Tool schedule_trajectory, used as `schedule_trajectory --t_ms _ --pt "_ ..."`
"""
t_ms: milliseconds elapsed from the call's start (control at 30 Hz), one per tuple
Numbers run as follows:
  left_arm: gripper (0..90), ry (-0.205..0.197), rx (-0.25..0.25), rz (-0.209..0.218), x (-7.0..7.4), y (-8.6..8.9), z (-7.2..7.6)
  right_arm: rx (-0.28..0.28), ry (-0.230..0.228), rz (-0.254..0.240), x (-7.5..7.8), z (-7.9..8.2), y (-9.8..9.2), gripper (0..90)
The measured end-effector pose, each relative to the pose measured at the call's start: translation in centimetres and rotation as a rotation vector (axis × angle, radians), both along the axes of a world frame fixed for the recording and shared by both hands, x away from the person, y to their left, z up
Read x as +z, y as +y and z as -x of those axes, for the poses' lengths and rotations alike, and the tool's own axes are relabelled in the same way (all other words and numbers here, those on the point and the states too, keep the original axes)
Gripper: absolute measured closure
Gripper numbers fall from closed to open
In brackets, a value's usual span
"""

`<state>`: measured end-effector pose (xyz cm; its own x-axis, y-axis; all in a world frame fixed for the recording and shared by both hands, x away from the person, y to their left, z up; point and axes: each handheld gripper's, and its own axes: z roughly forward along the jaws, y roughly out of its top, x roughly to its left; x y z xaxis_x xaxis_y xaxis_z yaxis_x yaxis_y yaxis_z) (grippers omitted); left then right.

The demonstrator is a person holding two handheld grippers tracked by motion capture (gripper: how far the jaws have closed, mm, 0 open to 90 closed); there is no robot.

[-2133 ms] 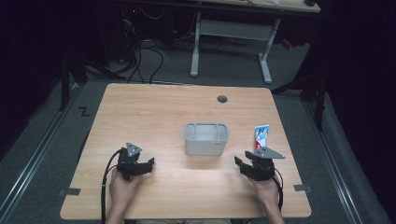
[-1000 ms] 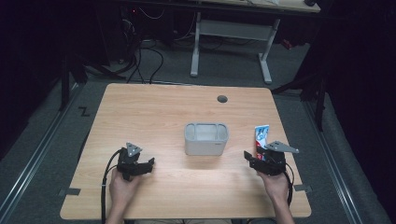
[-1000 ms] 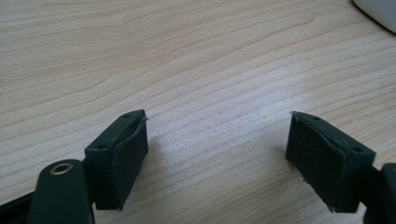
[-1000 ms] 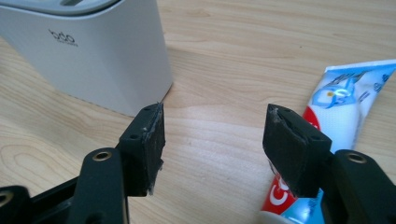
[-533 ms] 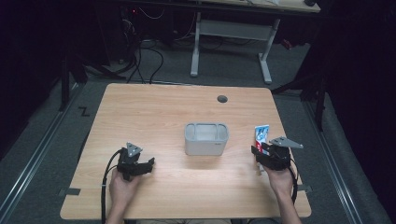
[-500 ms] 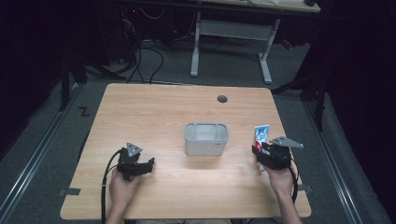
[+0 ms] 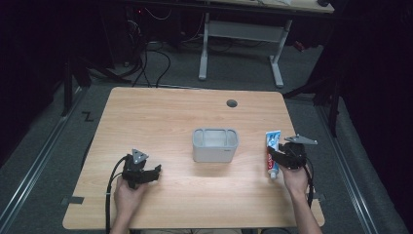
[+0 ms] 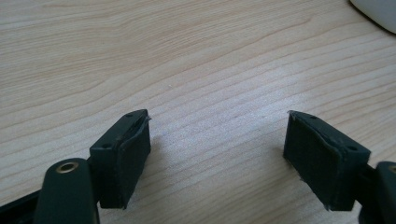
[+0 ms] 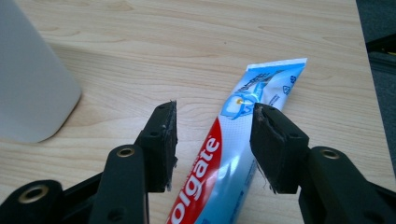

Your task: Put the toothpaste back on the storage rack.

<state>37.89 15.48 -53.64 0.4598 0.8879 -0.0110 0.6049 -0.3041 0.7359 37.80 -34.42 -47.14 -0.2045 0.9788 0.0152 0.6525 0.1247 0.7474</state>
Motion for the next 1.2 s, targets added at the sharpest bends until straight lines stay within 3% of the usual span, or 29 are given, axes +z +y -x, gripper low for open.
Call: schedule_trajectory --t_ms 500,1200 --pt "23.3 0.0 0.0 0.0 0.0 0.0 0.0 -0.049 0.073 0.005 -0.5 -3.0 -1.0 48.6" --pt "23.3 0.0 0.0 0.001 0.0 0.0 0.0 -0.084 0.254 0.052 -1.6 -6.7 -0.6 44.5"
